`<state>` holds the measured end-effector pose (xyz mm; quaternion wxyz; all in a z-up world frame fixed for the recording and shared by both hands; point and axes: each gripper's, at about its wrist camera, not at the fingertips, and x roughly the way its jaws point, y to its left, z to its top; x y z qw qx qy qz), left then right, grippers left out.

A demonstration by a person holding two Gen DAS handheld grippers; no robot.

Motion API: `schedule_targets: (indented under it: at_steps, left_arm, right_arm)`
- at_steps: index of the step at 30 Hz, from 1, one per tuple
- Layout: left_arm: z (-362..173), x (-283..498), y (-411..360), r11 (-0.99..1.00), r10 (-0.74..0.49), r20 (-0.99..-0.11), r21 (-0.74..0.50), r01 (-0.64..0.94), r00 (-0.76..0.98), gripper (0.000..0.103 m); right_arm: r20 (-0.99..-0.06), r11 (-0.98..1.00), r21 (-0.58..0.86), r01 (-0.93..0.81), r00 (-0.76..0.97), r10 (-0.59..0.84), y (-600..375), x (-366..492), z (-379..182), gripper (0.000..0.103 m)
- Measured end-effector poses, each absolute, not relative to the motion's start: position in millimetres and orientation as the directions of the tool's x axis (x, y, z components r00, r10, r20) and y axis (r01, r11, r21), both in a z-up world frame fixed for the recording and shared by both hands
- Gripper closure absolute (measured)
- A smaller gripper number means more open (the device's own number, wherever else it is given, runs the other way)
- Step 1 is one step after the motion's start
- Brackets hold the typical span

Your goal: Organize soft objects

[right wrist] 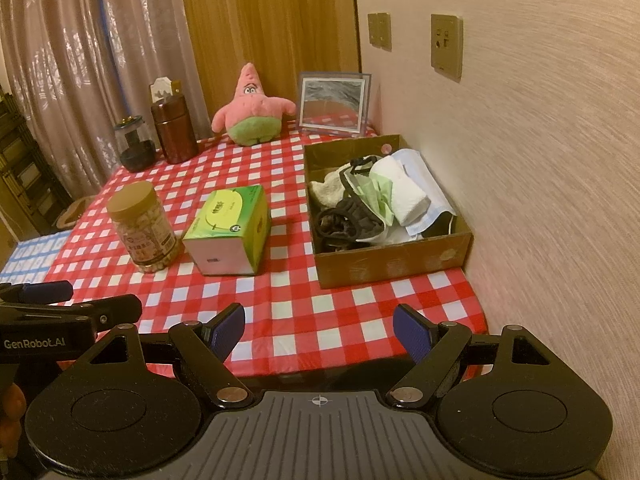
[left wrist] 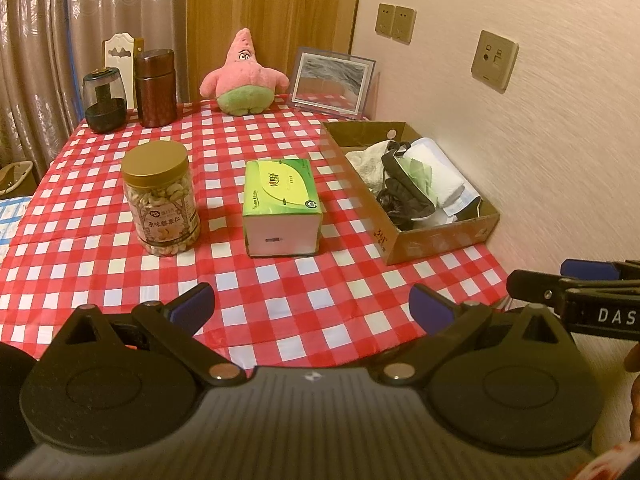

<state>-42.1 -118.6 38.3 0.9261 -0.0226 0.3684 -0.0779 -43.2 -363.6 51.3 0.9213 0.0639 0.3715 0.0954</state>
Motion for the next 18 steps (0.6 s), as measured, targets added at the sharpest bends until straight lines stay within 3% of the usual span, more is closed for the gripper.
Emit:
schedule_targets:
  at_steps: [18]
  left_arm:
    - [37.7, -42.2, -120.0, 0.986, -0.163, -0.679, -0.100, 0.130, 0.716, 0.000]
  right_arm:
    - [-0.672, 0.974, 0.188, -0.129, 0.706, 0.224, -364.4, -43.0, 50.8, 0.022]
